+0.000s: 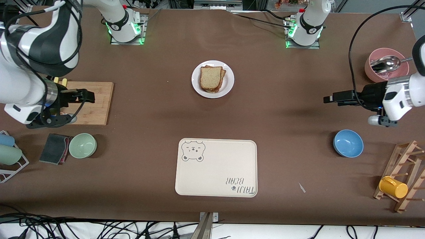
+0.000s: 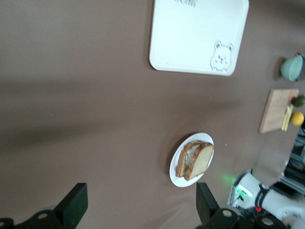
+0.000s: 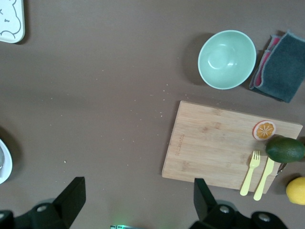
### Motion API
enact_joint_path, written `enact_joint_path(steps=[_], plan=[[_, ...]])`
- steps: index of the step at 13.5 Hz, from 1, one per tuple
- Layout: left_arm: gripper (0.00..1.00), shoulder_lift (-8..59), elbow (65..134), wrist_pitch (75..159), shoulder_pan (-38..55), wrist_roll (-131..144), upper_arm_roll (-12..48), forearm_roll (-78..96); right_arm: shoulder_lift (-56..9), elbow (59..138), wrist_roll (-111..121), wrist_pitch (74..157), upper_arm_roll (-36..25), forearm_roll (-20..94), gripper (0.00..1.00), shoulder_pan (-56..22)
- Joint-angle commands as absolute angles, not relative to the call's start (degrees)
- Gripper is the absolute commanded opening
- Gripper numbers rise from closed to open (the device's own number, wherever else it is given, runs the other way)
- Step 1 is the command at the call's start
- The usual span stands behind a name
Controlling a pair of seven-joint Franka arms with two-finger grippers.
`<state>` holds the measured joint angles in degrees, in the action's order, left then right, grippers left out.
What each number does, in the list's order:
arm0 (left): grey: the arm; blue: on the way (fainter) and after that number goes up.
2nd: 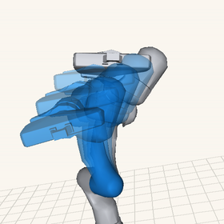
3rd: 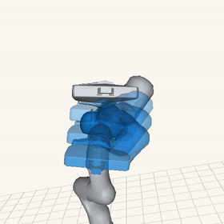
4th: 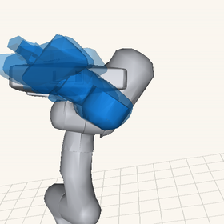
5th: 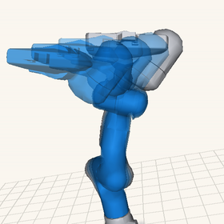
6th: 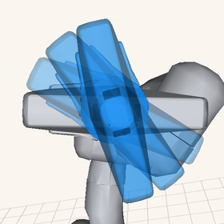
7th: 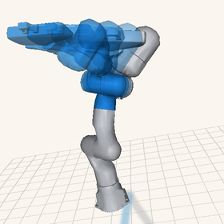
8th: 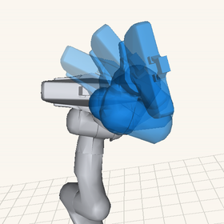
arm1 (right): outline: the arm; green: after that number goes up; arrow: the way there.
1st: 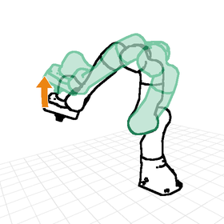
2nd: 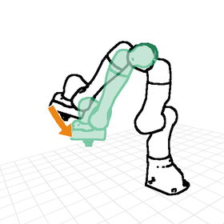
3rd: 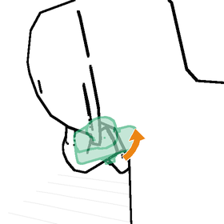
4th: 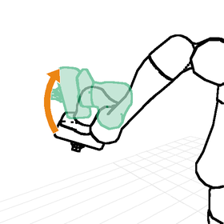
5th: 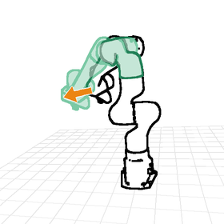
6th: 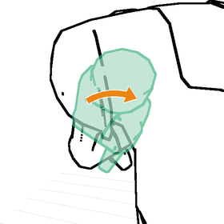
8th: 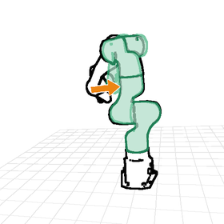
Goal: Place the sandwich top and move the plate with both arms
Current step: 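Withdraw the right gripper while the left gripper reaches toward the plate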
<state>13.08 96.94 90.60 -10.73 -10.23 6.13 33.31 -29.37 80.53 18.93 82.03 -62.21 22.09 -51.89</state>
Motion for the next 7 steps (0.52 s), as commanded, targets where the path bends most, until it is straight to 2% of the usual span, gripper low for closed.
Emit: enact_joint_path(steps=[1, 5, 7], plan=[[1.00, 12.8, 104.4, 91.0, -11.8, -20.4, 6.2, 39.4, -24.6, 80.8, 19.2, 81.0, -58.0, 20.2, 1.00, -47.7], [0.96, 13.8, 116.7, 98.6, -11.2, -33.9, 6.2, 48.1, -18.9, 80.8, 18.6, 81.9, -40.9, 9.9, 1.00, -36.1], [0.96, 13.8, 121.9, 103.5, -10.2, -37.3, 6.4, 53.5, -16.0, 80.9, 17.2, 82.7, -34.6, 6.3, 1.00, -31.3]])
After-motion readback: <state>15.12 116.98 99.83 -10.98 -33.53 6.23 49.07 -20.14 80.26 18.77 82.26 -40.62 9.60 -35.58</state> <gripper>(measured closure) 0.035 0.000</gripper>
